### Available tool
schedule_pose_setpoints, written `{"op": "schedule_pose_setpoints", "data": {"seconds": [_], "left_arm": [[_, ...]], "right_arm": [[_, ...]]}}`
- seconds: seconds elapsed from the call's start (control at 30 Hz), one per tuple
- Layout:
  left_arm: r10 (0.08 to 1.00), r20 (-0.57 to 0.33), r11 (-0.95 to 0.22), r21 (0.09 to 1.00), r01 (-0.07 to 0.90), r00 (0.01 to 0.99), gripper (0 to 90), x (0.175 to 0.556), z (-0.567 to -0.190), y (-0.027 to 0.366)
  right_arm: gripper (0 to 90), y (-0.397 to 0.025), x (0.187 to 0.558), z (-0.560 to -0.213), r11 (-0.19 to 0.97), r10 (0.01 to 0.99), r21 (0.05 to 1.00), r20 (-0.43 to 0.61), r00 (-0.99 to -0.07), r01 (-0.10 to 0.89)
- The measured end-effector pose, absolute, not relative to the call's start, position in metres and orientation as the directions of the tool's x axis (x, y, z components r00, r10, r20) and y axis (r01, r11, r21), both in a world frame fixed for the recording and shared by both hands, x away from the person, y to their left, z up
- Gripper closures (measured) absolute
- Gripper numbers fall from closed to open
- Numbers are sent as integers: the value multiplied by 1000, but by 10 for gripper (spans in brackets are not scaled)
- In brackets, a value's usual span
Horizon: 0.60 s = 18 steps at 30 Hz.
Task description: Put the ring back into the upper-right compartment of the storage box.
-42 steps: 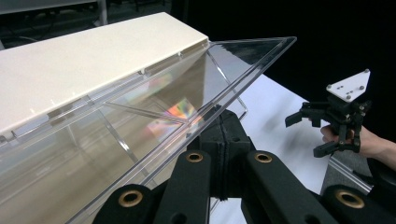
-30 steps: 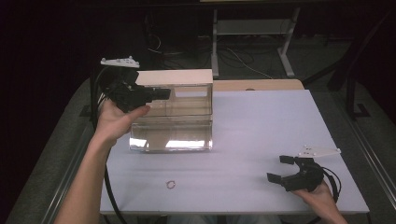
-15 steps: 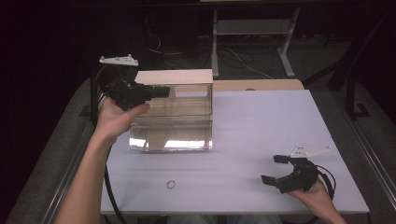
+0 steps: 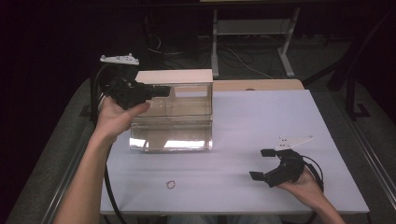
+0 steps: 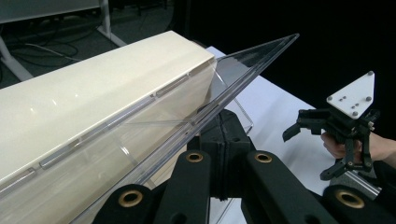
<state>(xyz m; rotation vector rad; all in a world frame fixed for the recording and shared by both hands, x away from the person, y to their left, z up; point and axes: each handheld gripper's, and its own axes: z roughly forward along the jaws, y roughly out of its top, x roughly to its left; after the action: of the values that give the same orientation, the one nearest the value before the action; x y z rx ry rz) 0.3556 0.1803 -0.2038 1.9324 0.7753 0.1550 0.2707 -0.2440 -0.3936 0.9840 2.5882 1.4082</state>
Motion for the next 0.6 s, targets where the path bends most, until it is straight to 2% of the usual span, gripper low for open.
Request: {"op": "schedule_pose_setpoints", "data": {"seconds": [0.6], "left_arm": [[573,-214,-303,842,447,791,893,358,-201,176]], "right_arm": [[10,-216,280,-384,482,475,738,233,-848,473]]}}
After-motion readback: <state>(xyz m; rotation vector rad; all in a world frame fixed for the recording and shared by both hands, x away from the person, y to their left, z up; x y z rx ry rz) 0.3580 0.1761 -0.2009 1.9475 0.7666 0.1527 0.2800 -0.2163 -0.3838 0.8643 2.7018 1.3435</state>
